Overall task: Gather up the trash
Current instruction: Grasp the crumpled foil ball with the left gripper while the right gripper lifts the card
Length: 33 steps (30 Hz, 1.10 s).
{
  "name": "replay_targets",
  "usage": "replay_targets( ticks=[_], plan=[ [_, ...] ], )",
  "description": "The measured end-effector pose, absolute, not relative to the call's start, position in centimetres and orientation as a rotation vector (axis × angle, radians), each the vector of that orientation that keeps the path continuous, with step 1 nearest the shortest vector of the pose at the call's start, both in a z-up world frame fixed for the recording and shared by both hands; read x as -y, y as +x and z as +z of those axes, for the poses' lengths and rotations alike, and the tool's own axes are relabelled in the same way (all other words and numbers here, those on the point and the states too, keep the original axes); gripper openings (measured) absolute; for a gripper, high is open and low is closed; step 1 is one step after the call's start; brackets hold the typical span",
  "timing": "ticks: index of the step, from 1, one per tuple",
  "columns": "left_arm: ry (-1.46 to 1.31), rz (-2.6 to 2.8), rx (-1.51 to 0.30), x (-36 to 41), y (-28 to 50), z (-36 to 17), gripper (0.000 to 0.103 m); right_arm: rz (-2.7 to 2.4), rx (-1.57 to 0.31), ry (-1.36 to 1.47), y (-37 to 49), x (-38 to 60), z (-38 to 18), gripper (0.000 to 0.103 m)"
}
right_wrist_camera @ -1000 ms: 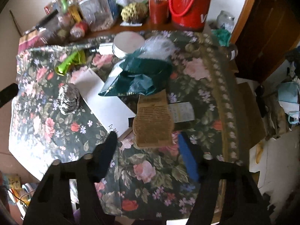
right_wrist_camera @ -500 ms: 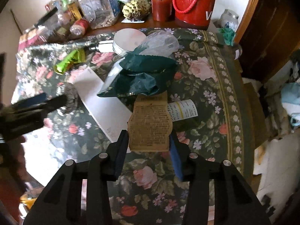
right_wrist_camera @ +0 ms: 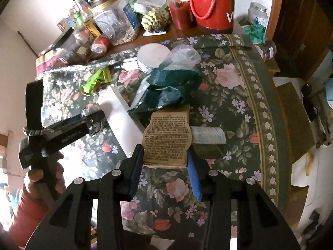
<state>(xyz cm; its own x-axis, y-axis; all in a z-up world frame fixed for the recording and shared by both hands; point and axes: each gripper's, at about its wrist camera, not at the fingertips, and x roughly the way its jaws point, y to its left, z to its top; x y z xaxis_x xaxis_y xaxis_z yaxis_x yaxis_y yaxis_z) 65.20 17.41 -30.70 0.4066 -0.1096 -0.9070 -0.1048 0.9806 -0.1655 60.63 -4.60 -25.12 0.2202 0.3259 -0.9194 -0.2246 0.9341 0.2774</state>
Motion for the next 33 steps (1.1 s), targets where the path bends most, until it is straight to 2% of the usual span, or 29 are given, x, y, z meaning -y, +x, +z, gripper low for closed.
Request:
replay_targets(
  ticks=[16,33],
  plan=[
    [-0.186,0.055,-0.974,-17.7,60.9,-21.1,0.052,0.500,-1.199,0.103,60.1,3.8,-20.9,0.037],
    [-0.187,0.104,-0.778,-10.5,54.0,-12.9,0.052,0.580,-0.980,0.038,56.7,8.6,-13.5,0.037]
  ],
)
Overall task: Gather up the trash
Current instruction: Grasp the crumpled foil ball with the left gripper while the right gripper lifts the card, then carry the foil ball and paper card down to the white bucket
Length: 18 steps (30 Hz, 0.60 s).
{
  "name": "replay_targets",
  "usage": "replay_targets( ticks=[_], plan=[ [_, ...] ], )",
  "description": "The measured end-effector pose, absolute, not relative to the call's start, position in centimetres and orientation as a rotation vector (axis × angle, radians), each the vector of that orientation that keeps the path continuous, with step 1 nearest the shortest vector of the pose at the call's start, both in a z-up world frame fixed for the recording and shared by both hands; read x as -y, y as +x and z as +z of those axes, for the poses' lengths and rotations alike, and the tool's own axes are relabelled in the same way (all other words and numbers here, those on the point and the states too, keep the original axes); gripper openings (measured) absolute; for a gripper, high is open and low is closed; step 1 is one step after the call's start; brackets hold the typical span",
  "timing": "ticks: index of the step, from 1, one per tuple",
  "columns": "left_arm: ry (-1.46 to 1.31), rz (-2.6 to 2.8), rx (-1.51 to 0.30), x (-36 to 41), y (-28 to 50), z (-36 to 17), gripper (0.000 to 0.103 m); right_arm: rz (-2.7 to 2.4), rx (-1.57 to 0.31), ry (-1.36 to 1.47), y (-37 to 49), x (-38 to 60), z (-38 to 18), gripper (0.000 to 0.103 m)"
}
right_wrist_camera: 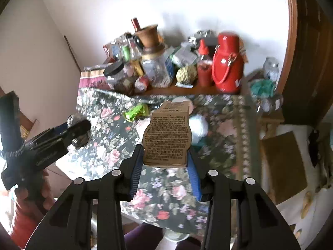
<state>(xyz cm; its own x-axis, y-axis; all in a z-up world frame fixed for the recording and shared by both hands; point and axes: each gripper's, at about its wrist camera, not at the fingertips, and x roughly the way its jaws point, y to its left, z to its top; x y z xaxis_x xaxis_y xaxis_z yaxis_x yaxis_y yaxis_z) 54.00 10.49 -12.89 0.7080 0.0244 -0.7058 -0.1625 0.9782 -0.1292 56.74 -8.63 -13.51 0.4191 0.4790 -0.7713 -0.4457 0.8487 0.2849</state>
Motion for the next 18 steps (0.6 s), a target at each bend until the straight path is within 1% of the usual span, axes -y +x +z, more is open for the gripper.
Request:
replay_targets(
  ticks=[8,18],
  plan=[
    [-0.208,0.149,-0.692,-6.8,49.6,-9.6,0.052,0.609,-0.887,0.000,55.1,11.7,-10.6,0.037],
    [-0.197,0.136,-0.577,-5.1,44.3,-4.7,0.052,0.656,-0.801,0.011,51.6,13.1,-6.9,0.037]
  ],
)
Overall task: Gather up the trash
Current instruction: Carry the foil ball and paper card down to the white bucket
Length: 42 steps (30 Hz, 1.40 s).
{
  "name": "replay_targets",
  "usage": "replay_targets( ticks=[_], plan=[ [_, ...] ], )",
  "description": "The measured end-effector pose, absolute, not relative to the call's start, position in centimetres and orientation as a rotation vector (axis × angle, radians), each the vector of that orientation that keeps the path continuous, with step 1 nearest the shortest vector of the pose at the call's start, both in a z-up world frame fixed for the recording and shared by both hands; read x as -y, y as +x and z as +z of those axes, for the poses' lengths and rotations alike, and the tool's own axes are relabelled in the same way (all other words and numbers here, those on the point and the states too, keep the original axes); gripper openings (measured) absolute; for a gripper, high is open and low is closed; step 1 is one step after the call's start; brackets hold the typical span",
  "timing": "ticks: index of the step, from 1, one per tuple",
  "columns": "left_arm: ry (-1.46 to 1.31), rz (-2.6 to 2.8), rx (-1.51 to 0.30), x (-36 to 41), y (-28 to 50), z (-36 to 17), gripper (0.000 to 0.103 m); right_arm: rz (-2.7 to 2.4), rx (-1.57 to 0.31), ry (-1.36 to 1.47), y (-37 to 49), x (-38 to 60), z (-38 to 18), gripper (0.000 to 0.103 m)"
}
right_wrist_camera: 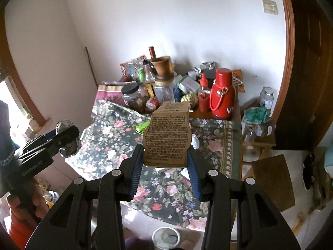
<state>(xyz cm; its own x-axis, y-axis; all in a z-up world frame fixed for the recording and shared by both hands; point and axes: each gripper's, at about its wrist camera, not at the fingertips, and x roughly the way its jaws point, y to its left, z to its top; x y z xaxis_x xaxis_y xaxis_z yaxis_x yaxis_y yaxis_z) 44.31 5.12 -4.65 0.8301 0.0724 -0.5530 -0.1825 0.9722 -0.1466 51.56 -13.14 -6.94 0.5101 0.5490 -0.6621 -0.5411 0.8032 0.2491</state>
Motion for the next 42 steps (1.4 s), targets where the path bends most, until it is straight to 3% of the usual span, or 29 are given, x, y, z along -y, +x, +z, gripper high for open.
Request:
replay_targets(
  ticks=[9,22,31,42],
  plan=[
    [-0.152,0.051,-0.492,-5.8,38.8,-2.0,0.052,0.592,-0.713,0.022,45.7,12.3,-4.0,0.037],
    [-0.111,-0.031,-0.532,-9.7,26.3,-2.8,0.052,0.505,-0.710,0.064,33.4,9.0,-4.1,0.037],
    [-0.117,-0.091,-0.597,-10.3,21.6,-4.7,0.052,0.448,-0.792,0.079,27.3,8.0,-6.1,0.037],
    [-0.181,-0.065,-0.755,-9.2,21.7,-10.8,0.052,0.454,-0.969,0.074,27.2,8.8,-12.1,0.037]
  ],
)
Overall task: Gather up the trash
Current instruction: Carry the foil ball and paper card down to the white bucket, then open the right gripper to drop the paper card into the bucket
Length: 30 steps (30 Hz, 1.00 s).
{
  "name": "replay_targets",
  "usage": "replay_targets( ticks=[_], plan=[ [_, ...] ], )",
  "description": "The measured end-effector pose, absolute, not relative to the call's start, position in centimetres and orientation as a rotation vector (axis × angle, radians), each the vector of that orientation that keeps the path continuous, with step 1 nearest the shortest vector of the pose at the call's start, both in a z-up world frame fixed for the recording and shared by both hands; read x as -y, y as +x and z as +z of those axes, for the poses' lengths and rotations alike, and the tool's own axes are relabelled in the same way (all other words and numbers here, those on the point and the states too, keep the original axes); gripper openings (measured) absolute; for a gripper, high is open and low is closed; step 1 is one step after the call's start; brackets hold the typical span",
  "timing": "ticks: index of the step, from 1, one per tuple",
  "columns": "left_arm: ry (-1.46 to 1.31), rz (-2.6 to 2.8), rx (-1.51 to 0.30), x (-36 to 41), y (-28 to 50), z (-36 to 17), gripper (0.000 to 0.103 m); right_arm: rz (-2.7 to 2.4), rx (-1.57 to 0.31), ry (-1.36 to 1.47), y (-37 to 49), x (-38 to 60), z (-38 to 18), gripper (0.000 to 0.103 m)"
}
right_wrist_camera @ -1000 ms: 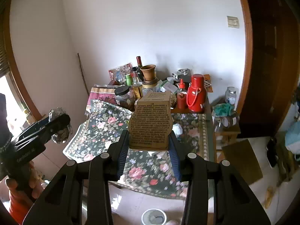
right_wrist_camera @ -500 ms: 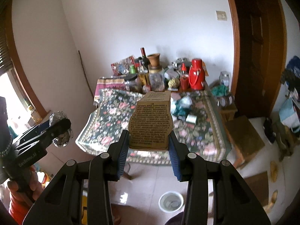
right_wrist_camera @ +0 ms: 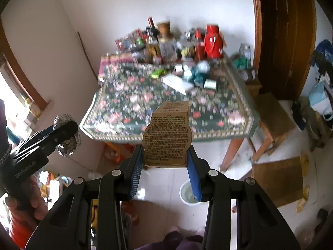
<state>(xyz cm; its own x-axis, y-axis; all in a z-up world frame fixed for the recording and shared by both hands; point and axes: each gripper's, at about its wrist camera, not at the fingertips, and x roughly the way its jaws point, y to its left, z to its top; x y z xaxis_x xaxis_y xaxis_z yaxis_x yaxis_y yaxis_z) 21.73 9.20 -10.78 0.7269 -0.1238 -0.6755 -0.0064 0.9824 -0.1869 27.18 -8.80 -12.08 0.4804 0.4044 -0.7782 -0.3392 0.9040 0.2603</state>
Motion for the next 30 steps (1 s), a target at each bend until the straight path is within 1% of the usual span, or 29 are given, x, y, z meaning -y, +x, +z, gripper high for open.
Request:
replay_targets(
  ticks=[4,10,17,24,30],
  plan=[
    [-0.210,-0.037,-0.845,-8.4,23.0,-14.9,0.052,0.465,-1.043,0.050,28.2,9.5,-15.8,0.037],
    [-0.234,0.000,-0.963,-7.0,24.9,-22.6,0.052,0.481,-1.168,0.005,29.3,10.8,-22.7,0.037],
    [-0.251,0.036,-1.090,-6.3,26.3,-32.8,0.052,0.510,-1.317,-0.034,30.0,11.2,-32.9,0.037],
    [-0.269,0.087,-1.184,-6.6,26.3,-42.7,0.052,0.498,-1.359,-0.128,30.6,10.4,-42.6,0.037],
    [-0.313,0.118,-1.237,-7.5,26.5,-49.8,0.052,0.505,-1.401,-0.125,31.9,9.4,-50.3,0.037]
  ],
)
